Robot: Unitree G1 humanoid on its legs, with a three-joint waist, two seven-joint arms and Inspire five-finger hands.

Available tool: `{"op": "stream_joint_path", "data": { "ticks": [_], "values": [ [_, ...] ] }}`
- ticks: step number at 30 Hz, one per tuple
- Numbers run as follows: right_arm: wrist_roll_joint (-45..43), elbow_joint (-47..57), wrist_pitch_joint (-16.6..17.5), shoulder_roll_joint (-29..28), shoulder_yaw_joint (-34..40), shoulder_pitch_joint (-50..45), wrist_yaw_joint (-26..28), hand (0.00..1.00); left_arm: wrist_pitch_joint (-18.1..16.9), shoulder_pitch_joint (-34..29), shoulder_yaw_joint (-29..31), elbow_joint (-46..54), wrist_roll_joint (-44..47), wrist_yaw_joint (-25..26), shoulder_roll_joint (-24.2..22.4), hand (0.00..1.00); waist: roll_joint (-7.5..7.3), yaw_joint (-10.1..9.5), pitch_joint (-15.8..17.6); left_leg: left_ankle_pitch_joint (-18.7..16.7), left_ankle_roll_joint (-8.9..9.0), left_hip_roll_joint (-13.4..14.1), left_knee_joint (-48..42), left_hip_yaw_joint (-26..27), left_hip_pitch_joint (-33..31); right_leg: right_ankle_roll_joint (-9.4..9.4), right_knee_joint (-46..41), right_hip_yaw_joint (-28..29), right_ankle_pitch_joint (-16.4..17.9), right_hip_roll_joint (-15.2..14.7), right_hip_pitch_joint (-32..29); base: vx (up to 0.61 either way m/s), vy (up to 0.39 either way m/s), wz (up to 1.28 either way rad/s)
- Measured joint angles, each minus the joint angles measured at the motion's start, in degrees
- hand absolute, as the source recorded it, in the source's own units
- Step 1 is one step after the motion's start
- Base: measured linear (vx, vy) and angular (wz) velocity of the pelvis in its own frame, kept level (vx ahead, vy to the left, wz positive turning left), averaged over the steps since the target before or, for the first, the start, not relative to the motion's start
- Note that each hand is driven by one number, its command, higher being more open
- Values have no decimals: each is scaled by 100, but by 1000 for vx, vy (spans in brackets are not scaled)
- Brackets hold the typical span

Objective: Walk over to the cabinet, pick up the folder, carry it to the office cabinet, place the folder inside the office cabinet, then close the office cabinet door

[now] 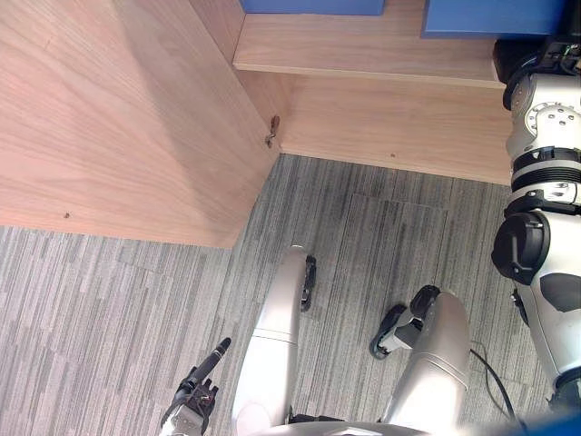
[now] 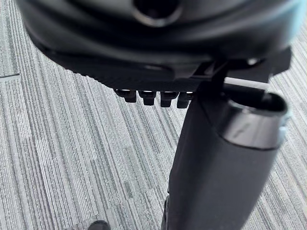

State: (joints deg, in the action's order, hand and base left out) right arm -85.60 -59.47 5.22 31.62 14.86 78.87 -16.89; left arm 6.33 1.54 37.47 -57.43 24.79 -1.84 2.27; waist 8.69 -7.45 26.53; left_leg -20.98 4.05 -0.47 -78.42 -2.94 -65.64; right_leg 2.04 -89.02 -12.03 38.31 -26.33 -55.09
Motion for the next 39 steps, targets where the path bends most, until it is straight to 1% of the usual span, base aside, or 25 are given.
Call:
{"op": "stream_joint_path", "data": {
  "ticks": [5, 8, 12, 14, 16, 18, 21, 22, 23, 24, 25, 26, 27, 28, 29, 30, 32, 36, 37, 39],
  "values": [
    [-4, -1, 0, 98, -13, 1, 1, 100, 4, -32, 0, 8, 154, 1, 8, 100, 1, -7, -1, 23, -2, 5, 42, 0, 26, -9, 28, -9, 3, 4, 16, 20, -74, 0],
    [2, -5, -81, 195, -12, 1, 6, 100, 3, -51, 0, 126, 172, -1, 13, 100, 1, -21, -1, 30, 10, 0, 96, -7, 78, -10, 82, -39, 2, 0, 87, 23, -61, 3],
    [238, -177, -296, 238, -29, -6, 25, 100, 1, -102, 0, 229, 220, -19, 134, 100, 2, -21, -4, 49, 46, -11, 323, -56, 417, -7, 322, -178, 0, 13, 482, 46, -99, 5],
    [270, -177, -387, 236, -39, -9, 117, 100, 0, -144, 0, 238, 220, -28, 202, 100, 6, -24, -11, 59, 61, -7, 467, -61, 579, 1, 464, -231, -9, 28, 656, 49, -94, 3],
    [593, -177, -514, 237, -81, -10, 307, 100, -4, -290, 0, 385, 219, -82, 255, 100, 8, -25, -33, 67, 71, 9, 638, -73, 758, 5, 649, -307, -29, 61, 851, 74, -98, 2],
    [748, -178, -567, 239, -88, -12, 363, 100, -5, -319, 0, 390, 219, -110, 294, 100, 11, -27, -58, 72, 71, 15, 697, -78, 813, 3, 720, -340, -34, 72, 912, 58, -59, 2],
    [1196, -283, -761, 252, -243, -89, 584, 100, -5, -340, 2, 409, 216, -165, 382, 100, 7, -31, -61, 75, 70, 37, 849, -65, 1039, 23, 900, -401, -44, 101, 1163, 86, -79, 1],
    [1765, -355, -956, 260, -413, -107, 752, 100, -5, -355, 11, 428, 216, -246, 434, 100, 8, -30, -76, 75, 70, 68, 917, -55, 1115, 43, 992, -411, -56, 143, 1237, 52, -49, -6],
    [2033, -378, -1033, 271, -529, -107, 837, 100, -6, -361, 20, 453, 215, -259, 446, 100, 9, -31, -93, 75, 70, 86, 941, -53, 1122, 49, 1026, -412, -70, 170, 1239, 68, -65, -10],
    [2892, -402, -1248, 284, -709, -112, 1104, 100, -5, -360, 124, 490, 210, -324, 471, 100, 5, -28, -104, 75, 70, 111, 983, -45, 1138, 42, 1070, -415, -90, 197, 1241, 42, -38, -8],
    [3298, -428, -1343, 306, -793, -119, 1249, 100, -7, -360, 145, 507, 205, -358, 496, 100, 6, -25, -104, 75, 70, 114, 993, -43, 1147, 43, 1081, -415, -93, 202, 1246, 52, -45, -5],
    [4226, -473, -1563, 388, -964, -172, 1624, 100, -6, -360, 158, 537, 142, -444, 578, 100, 6, -32, -105, 75, 70, 114, 1005, -42, 1171, 44, 1092, -416, -93, 202, 1271, 37, -32, 2],
    [4677, -525, -1681, 449, -1112, -267, 1857, 100, -6, -360, 178, 555, 141, -501, 651, 100, 6, -45, -105, 75, 70, 114, 1018, -44, 1207, 44, 1107, -431, -93, 202, 1316, 42, -40, 2],
    [5441, -615, -1832, 465, -1181, -439, 2218, 100, -6, -360, 273, 570, 72, -561, 735, 100, -14, -65, -120, 74, 70, 114, 1049, -41, 1253, 44, 1136, -437, -92, 203, 1360, 48, -54, 3],
    [6060, -695, -1871, 462, -1215, -636, 2526, 100, -6, -360, 375, 573, -49, -646, 820, 100, -25, -81, -131, 74, 70, 114, 1075, -40, 1278, 44, 1160, -449, -92, 205, 1387, 34, -43, 1],
    [6352, -625, -1736, 470, -1175, -746, 2687, 100, -6, -366, 413, 572, -90, -687, 866, 100, -23, -85, -132, 74, 71, 114, 1077, -42, 1281, 45, 1165, -454, -92, 205, 1394, 25, -36, 0],
    [7105, -604, -1715, 624, -1154, -823, 3126, 100, -6, -382, 516, 572, -230, -767, 1010, 100, -33, -97, -156, 69, 76, 114, 1091, -36, 1276, 45, 1177, -455, -92, 202, 1392, 0, 0, 0],
    [7725, -492, -1491, 651, -931, -1150, 3436, 100, -5, -432, 573, 571, -293, -893, 1081, 100, -85, -149, -258, 65, 79, 115, 1137, -13, 1274, 61, 1231, -458, -100, 200, 1392, 19, -12, 0],
    [8028, -418, -1393, 656, -922, -1238, 3559, 100, -4, -451, 572, 571, -293, -934, 1081, 100, -104, -152, -275, 65, 79, 115, 1146, -3, 1273, 65, 1243, -457, -102, 196, 1391, 44, -21, 1],
    [8348, -312, -1237, 650, -924, -1403, 3678, 100, -3, -454, 546, 568, -292, -957, 1081, 100, -144, -160, -320, 66, 78, 118, 1173, 14, 1278, 70, 1271, -456, -105, 195, 1389, 47, -28, 0]
  ]
}}
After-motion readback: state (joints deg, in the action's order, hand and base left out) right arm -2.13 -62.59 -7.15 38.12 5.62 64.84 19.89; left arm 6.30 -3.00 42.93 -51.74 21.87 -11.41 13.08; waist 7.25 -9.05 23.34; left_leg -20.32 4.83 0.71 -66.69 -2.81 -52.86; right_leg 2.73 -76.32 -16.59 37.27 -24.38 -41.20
